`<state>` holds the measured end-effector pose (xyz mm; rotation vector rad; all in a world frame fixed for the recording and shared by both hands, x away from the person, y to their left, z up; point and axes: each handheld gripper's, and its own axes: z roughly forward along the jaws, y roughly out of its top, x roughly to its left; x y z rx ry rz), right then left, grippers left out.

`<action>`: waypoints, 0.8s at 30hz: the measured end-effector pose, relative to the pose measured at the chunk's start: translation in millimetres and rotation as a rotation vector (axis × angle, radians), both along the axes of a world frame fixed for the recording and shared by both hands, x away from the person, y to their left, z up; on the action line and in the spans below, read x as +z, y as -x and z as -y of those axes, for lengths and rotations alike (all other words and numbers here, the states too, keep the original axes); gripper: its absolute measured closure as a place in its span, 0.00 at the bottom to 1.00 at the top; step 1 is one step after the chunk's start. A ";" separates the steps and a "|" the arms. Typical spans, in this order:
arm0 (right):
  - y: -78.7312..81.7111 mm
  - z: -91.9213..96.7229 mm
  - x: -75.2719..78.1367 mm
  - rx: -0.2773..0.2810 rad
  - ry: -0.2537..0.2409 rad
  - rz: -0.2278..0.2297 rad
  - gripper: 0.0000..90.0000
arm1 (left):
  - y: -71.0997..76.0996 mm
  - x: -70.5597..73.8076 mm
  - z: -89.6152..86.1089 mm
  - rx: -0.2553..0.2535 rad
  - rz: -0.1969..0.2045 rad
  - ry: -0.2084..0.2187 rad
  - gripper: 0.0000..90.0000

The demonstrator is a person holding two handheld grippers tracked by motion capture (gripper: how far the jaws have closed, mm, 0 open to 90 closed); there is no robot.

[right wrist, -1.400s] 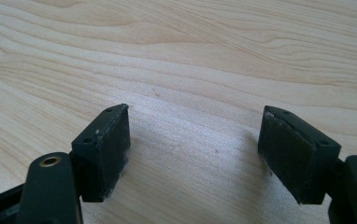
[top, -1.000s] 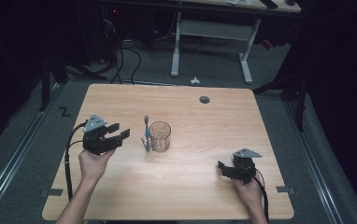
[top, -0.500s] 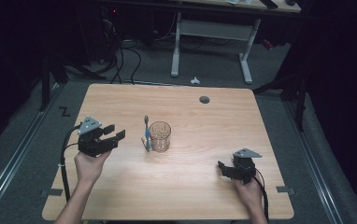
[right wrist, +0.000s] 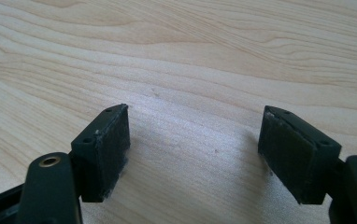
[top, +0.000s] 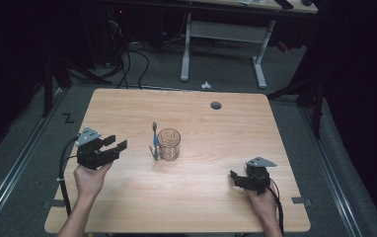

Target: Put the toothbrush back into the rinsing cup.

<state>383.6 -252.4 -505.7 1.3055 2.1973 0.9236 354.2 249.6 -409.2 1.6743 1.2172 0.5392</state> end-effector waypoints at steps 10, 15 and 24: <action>0.0 0.0 0.0 0.000 0.000 0.000 0.28 | 3.6 -6.6 -4.5 0.019 -0.013 0.005 0.53; 0.1 0.1 0.0 -0.001 0.000 0.000 0.28 | 6.3 -11.9 -7.6 0.030 -0.024 0.012 0.52; 0.1 0.1 0.0 -0.002 0.000 0.000 0.28 | 12.2 -21.4 -11.4 0.043 -0.038 0.012 0.52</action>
